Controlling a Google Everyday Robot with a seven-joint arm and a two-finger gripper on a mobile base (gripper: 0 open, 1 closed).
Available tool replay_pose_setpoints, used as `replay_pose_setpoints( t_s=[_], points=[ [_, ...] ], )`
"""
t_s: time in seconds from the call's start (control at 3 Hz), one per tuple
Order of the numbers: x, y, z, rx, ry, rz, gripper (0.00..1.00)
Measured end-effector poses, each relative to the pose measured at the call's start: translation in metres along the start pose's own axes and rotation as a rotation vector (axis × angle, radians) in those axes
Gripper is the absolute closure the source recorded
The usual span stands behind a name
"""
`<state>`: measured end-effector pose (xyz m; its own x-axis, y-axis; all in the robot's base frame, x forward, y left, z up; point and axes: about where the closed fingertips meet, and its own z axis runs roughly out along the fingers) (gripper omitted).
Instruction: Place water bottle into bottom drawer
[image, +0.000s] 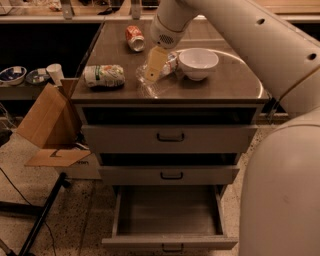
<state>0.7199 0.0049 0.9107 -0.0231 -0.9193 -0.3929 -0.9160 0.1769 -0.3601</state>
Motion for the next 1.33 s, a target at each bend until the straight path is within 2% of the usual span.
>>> replay_pose_setpoints(
  t_s=[0.67, 1.0, 1.33],
  points=[
    [0.004, -0.009, 0.028, -0.060, -0.012, -0.061, 0.00],
    [0.004, -0.010, 0.030, -0.066, -0.013, -0.066, 0.00],
    [0.015, -0.004, 0.057, -0.176, 0.003, -0.065, 0.00]
  ],
)
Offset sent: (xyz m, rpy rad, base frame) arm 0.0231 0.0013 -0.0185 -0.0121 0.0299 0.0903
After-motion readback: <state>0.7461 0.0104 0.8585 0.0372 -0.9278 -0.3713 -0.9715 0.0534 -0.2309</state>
